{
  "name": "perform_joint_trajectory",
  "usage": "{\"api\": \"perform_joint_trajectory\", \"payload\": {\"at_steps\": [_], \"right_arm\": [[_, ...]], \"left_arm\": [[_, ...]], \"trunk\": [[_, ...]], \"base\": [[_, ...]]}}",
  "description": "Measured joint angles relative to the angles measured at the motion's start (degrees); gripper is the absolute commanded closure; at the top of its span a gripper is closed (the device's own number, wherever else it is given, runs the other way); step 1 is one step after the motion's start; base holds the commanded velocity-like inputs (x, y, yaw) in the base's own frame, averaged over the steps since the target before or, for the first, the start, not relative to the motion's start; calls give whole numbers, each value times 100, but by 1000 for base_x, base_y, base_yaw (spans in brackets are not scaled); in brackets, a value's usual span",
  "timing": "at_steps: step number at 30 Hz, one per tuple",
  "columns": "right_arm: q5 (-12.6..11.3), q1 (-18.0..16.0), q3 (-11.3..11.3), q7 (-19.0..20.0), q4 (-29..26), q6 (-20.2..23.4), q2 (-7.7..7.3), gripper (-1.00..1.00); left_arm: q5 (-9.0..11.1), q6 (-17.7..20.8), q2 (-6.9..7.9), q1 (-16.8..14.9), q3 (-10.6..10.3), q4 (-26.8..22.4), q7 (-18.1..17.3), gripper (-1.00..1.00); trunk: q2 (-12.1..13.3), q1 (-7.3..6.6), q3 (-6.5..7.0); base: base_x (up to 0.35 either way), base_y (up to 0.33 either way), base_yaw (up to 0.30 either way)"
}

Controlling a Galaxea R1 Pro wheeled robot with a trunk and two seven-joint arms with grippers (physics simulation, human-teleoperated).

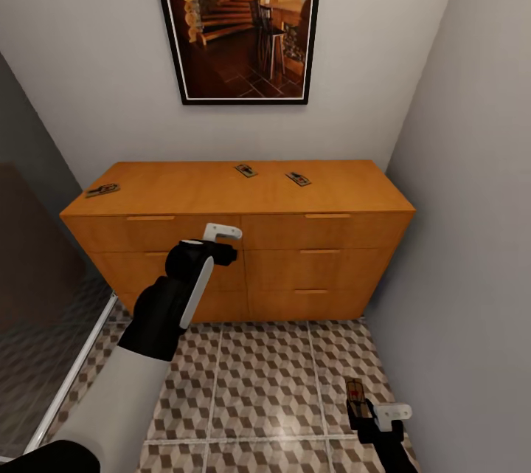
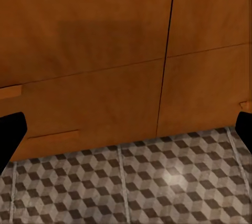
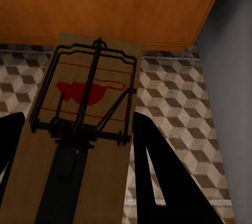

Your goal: Take the four mousetraps from the cabinet in the bathroom and place them on the bathroom floor. Make sure all four end up on the same floor surface, and ensure that at least two of them are either under or directly next to the same bathroom sink.

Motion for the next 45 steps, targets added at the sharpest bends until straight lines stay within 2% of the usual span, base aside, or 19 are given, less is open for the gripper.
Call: {"api": "perform_joint_trajectory", "payload": {"at_steps": [7, 11, 17, 19, 25, 28, 31, 36, 45], "right_arm": [[0, 0, 0, 0, 0, 0, 20, 100], [0, 0, -1, 0, 0, 0, 22, 100], [-1, 0, -1, 0, 0, 0, 22, 100], [0, 0, -1, 0, 0, 0, 22, 100], [0, 0, 1, -2, 0, 22, 40, 100], [1, 0, 1, -2, 0, 50, 57, 100], [0, 0, 0, -2, 0, 64, 63, 100], [0, 0, 0, -2, 0, 69, 65, 100], [0, 0, -1, -2, 0, 70, 66, 100]], "left_arm": [[61, -1, -48, -47, 10, 1, -5, -100], [74, -1, -50, -430, 20, 269, 1, -100], [71, -5, -55, -1479, 44, 1575, 21, -100], [75, -6, -56, -1719, 47, 1863, 25, -100], [66, -12, -57, -3036, 64, 3225, 40, -100], [76, -14, -57, -3511, 72, 3676, 42, -100], [85, -16, -53, -3832, 94, 3971, 43, -100], [92, -18, -49, -4027, 294, 4149, 44, -100], [101, 5, -46, -4070, 388, 4371, 31, -100]], "trunk": [[0, 0, 0], [0, 0, 0], [0, 0, 1], [0, 0, 0], [0, 0, 1], [0, 0, 1], [0, 0, 0], [0, 0, 0], [0, 0, 0]], "base": [[0, 0, 0], [0, 0, 0], [0, 0, 0], [0, 0, 0], [0, 0, 0], [0, 0, 0], [0, 0, 0], [0, 0, 0], [0, 0, 0]]}}
